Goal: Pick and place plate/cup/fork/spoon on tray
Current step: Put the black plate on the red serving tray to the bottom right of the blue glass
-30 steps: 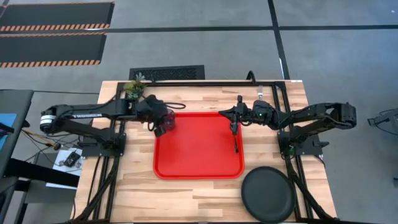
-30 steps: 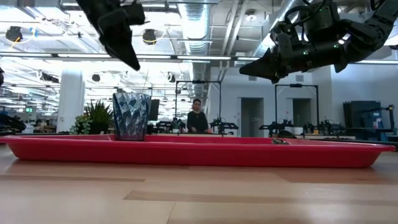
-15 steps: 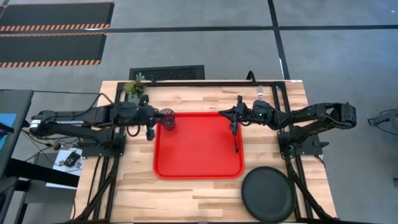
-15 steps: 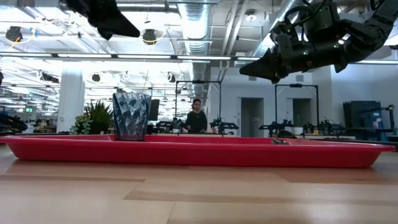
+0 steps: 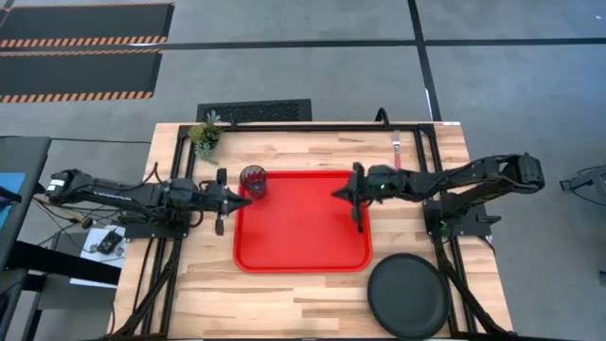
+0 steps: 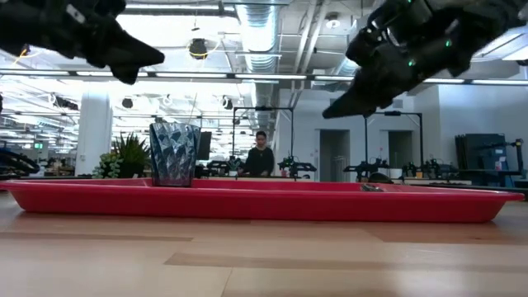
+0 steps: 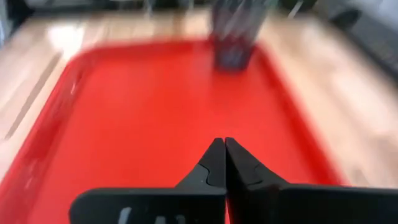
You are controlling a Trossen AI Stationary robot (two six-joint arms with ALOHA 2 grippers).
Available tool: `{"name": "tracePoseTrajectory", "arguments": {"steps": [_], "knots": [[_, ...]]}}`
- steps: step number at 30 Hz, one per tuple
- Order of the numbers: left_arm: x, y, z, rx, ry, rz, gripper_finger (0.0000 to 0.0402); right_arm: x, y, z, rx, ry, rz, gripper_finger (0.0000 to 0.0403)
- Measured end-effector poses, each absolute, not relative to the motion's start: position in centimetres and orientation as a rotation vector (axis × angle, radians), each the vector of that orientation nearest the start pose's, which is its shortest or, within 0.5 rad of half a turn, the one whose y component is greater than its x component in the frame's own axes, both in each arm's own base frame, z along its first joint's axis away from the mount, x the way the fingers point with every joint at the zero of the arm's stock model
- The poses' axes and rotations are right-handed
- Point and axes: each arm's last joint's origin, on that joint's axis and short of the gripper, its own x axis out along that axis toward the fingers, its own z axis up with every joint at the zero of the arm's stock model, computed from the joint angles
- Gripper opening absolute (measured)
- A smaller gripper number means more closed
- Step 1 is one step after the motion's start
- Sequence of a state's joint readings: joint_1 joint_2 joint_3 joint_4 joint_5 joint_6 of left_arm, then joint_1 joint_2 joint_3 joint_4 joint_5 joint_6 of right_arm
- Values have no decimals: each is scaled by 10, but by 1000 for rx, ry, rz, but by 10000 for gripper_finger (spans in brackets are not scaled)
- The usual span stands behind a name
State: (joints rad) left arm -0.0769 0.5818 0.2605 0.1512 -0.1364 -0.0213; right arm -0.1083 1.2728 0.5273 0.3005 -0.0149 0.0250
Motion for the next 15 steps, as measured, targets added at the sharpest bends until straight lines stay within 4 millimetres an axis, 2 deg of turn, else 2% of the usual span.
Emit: {"name": "tracePoseTrajectory", "arguments": {"steps": [3,7,11,15], "knots": [[142,-11,205,-12,129,37,0,252,-4,196,74,604,-88,7],[140,-13,197,-12,122,27,0,245,35,202,127,786,-72,7],[138,-13,192,-10,128,42,0,230,78,206,212,887,-54,7],[138,-13,190,-14,135,44,0,211,117,208,312,912,-53,8]]}}
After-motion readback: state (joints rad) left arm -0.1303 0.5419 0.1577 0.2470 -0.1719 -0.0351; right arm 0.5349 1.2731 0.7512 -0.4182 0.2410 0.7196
